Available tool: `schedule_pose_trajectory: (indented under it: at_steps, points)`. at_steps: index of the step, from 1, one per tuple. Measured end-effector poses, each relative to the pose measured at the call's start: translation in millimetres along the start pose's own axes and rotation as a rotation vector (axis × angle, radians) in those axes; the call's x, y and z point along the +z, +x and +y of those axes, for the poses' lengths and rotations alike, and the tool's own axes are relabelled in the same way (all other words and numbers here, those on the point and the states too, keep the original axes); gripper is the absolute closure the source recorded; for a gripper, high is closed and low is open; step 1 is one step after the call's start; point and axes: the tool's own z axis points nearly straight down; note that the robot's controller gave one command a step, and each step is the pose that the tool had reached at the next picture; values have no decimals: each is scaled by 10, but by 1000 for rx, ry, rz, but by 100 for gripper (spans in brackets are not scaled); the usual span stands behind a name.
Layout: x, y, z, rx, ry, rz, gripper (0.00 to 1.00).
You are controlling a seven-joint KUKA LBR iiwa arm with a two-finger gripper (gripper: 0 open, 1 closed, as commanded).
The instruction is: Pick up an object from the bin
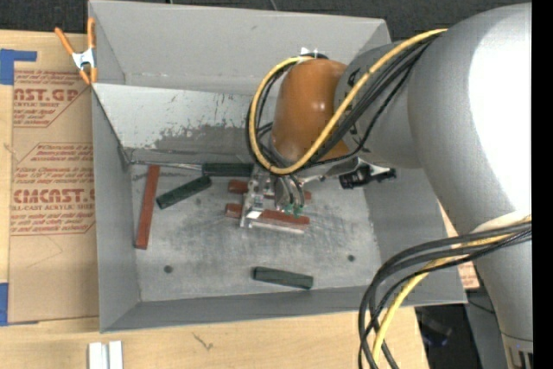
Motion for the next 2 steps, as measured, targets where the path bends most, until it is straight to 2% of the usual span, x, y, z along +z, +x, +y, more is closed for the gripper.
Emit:
schedule_pose_trajectory:
  at_steps: [1, 2]
  points:
    - [0, 0, 0, 0, 0, 0, 100]
    - [-1525, 113, 77, -21, 2, 0, 100]
